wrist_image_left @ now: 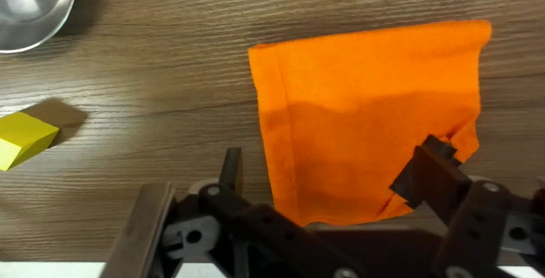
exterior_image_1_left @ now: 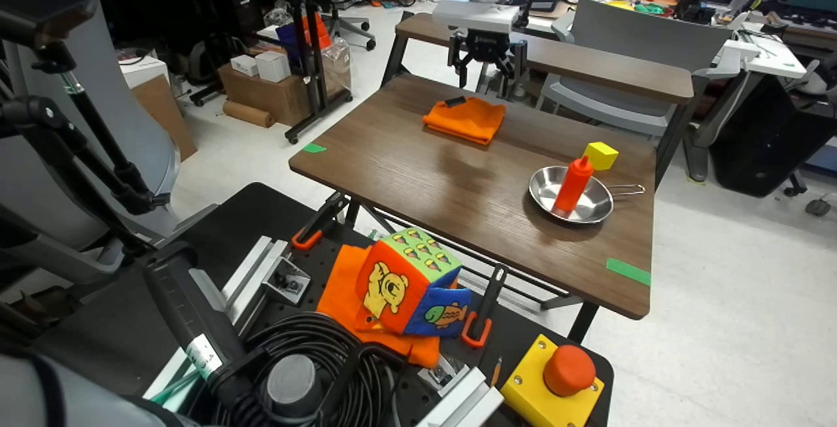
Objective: Move the orange towel forward
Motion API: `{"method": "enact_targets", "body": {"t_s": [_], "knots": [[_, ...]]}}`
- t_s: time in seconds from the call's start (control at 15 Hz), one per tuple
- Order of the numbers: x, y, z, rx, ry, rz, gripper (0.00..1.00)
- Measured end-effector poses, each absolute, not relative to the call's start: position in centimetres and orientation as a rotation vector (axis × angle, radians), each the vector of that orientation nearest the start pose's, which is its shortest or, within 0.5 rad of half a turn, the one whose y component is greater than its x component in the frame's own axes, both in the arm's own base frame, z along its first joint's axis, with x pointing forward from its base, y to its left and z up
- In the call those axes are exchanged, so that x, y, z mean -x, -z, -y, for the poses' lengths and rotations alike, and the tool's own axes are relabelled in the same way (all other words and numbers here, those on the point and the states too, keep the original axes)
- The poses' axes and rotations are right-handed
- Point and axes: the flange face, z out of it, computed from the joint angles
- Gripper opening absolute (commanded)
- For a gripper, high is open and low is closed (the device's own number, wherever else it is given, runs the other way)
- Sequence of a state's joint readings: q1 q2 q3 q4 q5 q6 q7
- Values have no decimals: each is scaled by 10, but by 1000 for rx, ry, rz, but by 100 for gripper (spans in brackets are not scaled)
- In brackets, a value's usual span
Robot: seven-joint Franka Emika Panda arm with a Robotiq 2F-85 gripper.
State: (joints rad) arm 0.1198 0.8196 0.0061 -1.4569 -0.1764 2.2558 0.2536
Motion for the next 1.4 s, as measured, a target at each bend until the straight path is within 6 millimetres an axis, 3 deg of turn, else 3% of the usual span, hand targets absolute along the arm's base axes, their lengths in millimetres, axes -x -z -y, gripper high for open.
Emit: {"method": "enact_targets", "body": {"t_s": [0.4,0.67,0.87,1.13,1.4], "knots": [[-738,-140,-85,3267,-216,-69,100],[-740,-110,-89,3246,-361,-52,100],[-740,-100,-94,3235,-438,-13,100],[-728,-93,-106,3237,-589,24,100],[-706,-75,-124,3257,-725,97,100]]}}
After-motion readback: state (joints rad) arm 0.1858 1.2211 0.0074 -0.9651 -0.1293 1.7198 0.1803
